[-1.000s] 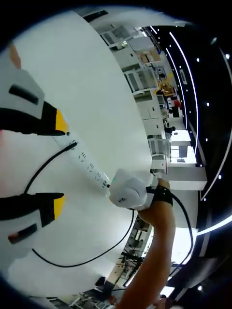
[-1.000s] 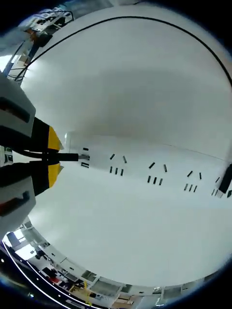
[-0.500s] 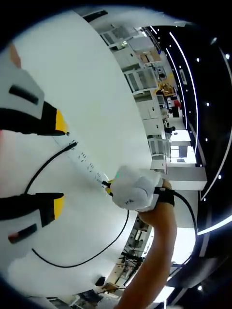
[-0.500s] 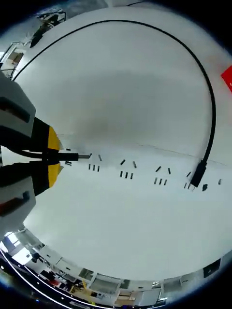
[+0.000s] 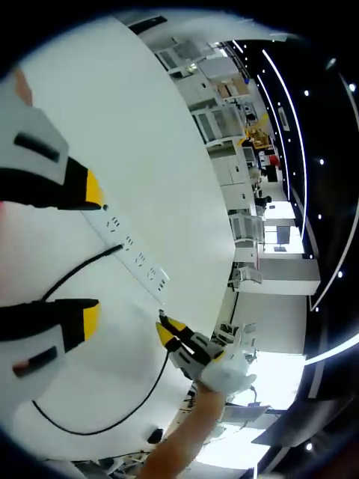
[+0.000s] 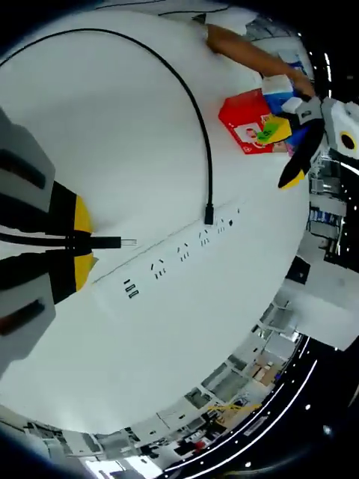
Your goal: Find the data cable on the table. Grasp the USB connector end of the cable and insert it into the USB port on the table
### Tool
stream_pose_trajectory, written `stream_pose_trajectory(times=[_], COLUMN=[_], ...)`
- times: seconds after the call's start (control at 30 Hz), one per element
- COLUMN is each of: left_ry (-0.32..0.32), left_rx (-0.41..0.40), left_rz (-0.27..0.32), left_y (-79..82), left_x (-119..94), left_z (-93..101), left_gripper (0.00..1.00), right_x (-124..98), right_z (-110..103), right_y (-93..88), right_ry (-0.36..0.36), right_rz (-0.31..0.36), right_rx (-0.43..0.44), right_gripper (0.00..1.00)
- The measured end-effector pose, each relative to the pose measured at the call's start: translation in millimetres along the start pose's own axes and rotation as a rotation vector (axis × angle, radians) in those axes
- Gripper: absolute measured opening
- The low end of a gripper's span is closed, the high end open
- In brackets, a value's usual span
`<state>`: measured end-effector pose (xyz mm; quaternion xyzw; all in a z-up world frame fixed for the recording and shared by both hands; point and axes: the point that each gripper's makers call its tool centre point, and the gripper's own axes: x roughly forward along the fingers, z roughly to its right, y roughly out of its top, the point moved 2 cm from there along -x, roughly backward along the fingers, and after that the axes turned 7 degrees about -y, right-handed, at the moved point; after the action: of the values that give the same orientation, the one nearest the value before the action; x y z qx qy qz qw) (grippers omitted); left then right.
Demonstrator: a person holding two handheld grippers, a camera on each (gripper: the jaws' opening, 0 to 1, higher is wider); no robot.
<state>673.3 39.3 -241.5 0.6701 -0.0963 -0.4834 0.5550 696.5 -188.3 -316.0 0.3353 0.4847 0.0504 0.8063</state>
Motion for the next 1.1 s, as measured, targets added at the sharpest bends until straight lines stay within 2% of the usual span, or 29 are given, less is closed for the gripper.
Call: stream_pose_trajectory(times=[0.13, 0.2, 0.4, 0.53, 0.63, 0.8, 1.1], left_ry=[0.000, 0.000, 0.000, 0.000, 0.000, 0.000, 0.000], left_rx=[0.000, 0.000, -0.001, -0.001, -0.001, -0.001, -0.001], left_rz=[0.001, 0.000, 0.003, 0.002, 0.002, 0.003, 0.006], left_y=[0.0, -0.1, 0.1, 0.1, 0.1, 0.3, 0.7], left_x=[0, 1, 1, 2, 2, 2, 1], left_z=[-0.1, -0.4, -1.0, -1.7, -1.9, -2.4, -2.7], left_gripper=[0.47, 0.47, 0.47, 0.47, 0.47, 0.47, 0.47], right_x=[8, 13, 18, 18, 17, 13, 12], right_z=[-9, -13, -15, -17, -17, -20, -17], right_y=[-8.5, -2.7, 1.9, 1.1, -0.7, -3.5, -9.7], right_ry=[0.000, -0.010, -0.013, -0.028, -0.018, 0.007, 0.018], right_rz=[0.037, 0.089, 0.139, 0.197, 0.242, 0.295, 0.352], right_rx=[0.034, 0.046, 0.089, 0.123, 0.201, 0.257, 0.325], right_gripper=[0.10, 0.10, 0.10, 0.11, 0.12, 0.18, 0.21])
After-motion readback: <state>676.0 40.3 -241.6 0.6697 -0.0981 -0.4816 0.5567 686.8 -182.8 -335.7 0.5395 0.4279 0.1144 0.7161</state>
